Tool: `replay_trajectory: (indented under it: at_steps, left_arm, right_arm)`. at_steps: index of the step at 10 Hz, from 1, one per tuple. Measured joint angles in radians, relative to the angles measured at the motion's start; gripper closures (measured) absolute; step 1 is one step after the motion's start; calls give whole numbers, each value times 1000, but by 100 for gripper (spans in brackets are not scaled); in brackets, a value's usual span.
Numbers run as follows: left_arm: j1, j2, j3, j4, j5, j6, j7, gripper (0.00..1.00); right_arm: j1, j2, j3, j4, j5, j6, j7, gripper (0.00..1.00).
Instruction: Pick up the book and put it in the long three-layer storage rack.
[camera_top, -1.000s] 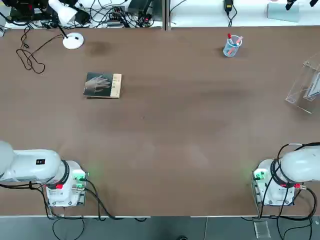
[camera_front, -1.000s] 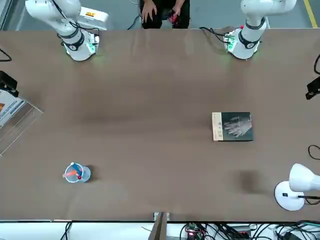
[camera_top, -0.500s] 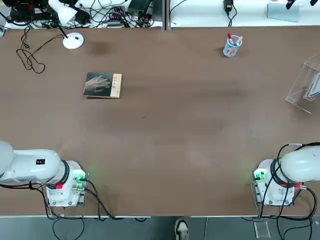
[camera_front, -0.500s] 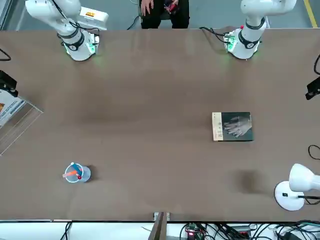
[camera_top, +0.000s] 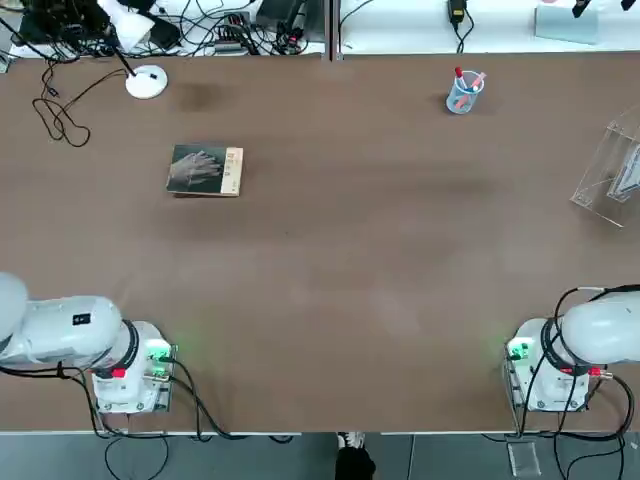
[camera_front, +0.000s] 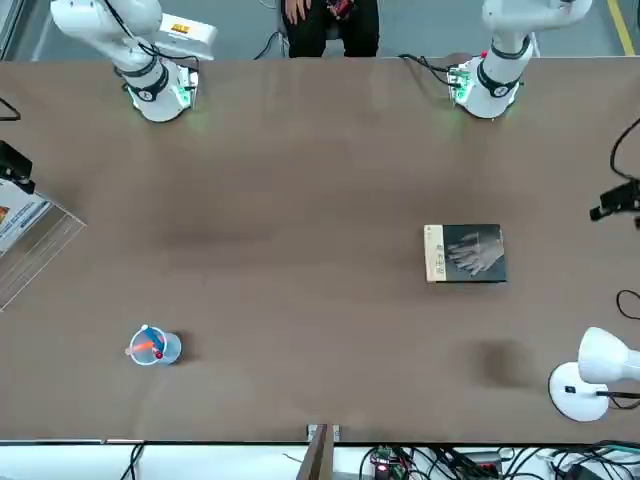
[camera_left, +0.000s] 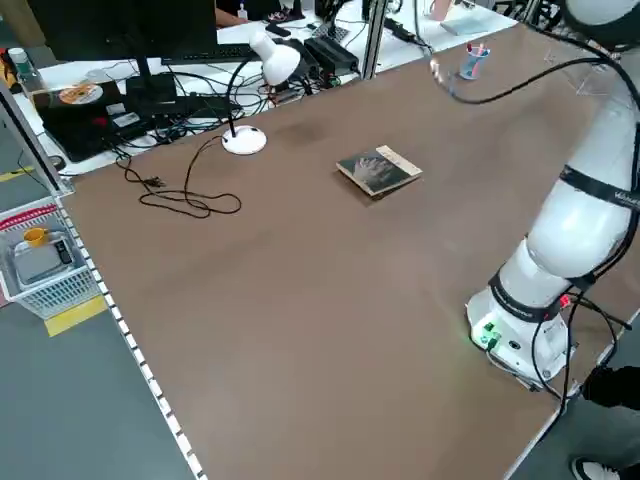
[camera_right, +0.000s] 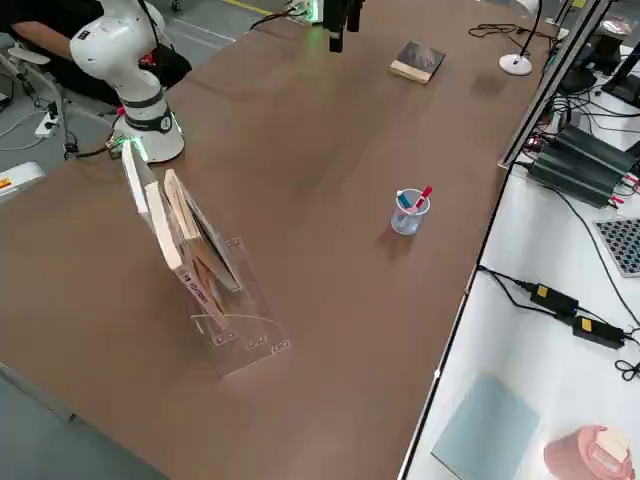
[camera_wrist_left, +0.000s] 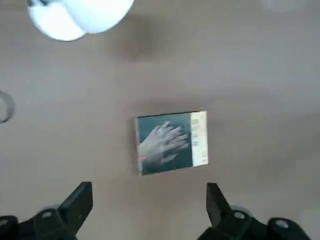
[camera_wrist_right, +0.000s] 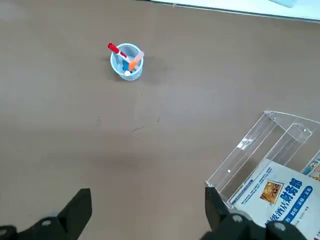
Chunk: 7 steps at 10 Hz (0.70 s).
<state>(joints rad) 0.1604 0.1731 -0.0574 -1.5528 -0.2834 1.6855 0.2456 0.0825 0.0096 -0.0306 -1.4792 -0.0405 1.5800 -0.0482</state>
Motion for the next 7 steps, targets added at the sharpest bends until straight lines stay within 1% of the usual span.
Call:
replay_trajectory:
  at_steps: [2, 4, 5, 7]
  left_arm:
    - [44, 84, 1, -7, -73, 23, 89, 0]
    - [61, 146, 1, -22, -94, 26, 180, 1]
    - [62, 166, 1, -41, -97, 40, 231, 1]
    - [66, 185, 0, -111, -111, 133, 300, 1]
  right_arm:
    - [0, 0, 0, 1, 0, 0, 0, 0]
    - [0, 0, 0, 1, 0, -2, 0, 0]
    - [0, 0, 0, 1, 0, -4, 0, 0]
    - [0, 0, 0, 2, 0, -4, 0, 0]
